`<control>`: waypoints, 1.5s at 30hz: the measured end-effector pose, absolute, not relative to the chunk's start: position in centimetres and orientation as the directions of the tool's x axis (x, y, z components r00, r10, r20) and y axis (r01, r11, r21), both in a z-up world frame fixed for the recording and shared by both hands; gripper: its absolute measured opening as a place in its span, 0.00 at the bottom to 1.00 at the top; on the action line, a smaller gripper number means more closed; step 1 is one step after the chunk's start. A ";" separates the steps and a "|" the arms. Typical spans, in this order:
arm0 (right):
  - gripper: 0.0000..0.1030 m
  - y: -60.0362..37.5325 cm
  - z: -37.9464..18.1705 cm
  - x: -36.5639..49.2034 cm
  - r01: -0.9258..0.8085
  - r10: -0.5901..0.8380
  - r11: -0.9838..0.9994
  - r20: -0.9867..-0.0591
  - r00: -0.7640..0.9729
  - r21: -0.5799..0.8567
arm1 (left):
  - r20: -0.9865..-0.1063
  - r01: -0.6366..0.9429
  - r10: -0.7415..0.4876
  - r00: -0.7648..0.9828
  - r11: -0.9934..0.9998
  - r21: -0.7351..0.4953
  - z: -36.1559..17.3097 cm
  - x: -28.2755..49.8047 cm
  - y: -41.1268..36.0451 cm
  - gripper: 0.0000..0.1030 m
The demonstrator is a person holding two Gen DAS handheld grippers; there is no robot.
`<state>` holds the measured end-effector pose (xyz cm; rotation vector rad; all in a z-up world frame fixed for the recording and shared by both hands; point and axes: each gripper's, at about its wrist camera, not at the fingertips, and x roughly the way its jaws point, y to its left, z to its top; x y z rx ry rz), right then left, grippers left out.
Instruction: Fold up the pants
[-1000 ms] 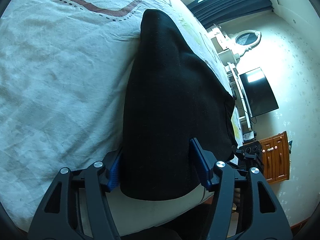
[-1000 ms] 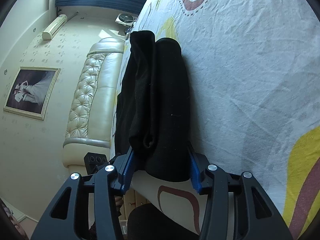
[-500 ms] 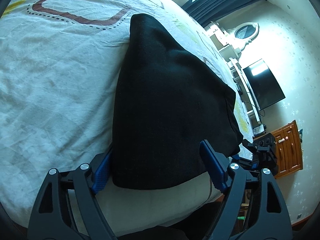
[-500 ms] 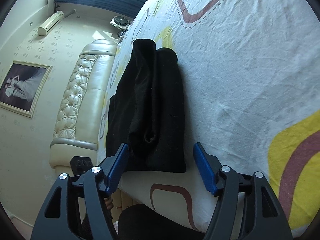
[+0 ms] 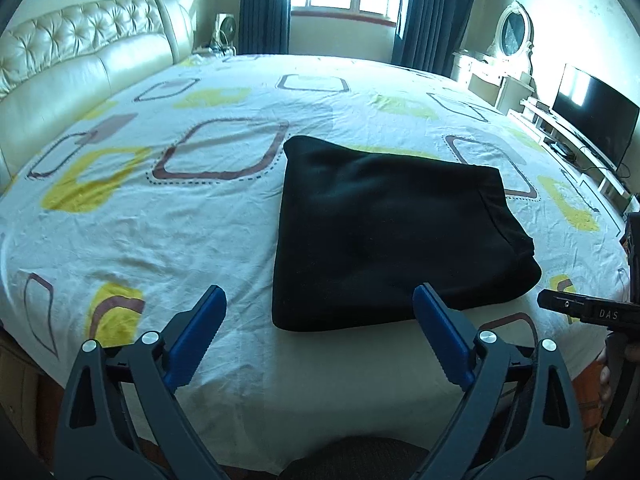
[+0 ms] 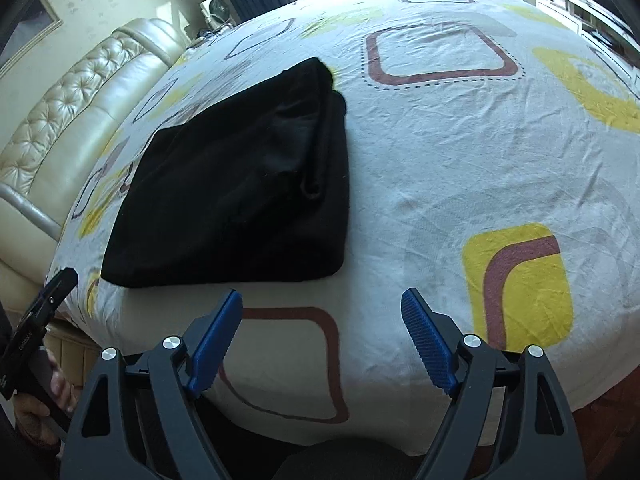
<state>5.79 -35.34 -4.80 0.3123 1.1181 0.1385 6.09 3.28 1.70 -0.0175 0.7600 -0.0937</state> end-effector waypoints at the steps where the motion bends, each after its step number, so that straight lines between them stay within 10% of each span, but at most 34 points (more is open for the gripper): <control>1: 0.78 -34.8 -4.5 5.5 0.031 0.257 0.953 -0.860 0.441 0.301 | -0.676 0.078 -0.082 0.732 0.996 -0.037 1.9 5.5 3.0 0.94; 45: 0.78 -30.4 -4.5 3.8 -0.058 0.255 0.964 -0.835 0.487 0.261 | -0.750 0.017 -0.042 0.660 0.999 -0.041 -0.7 4.3 1.4 0.95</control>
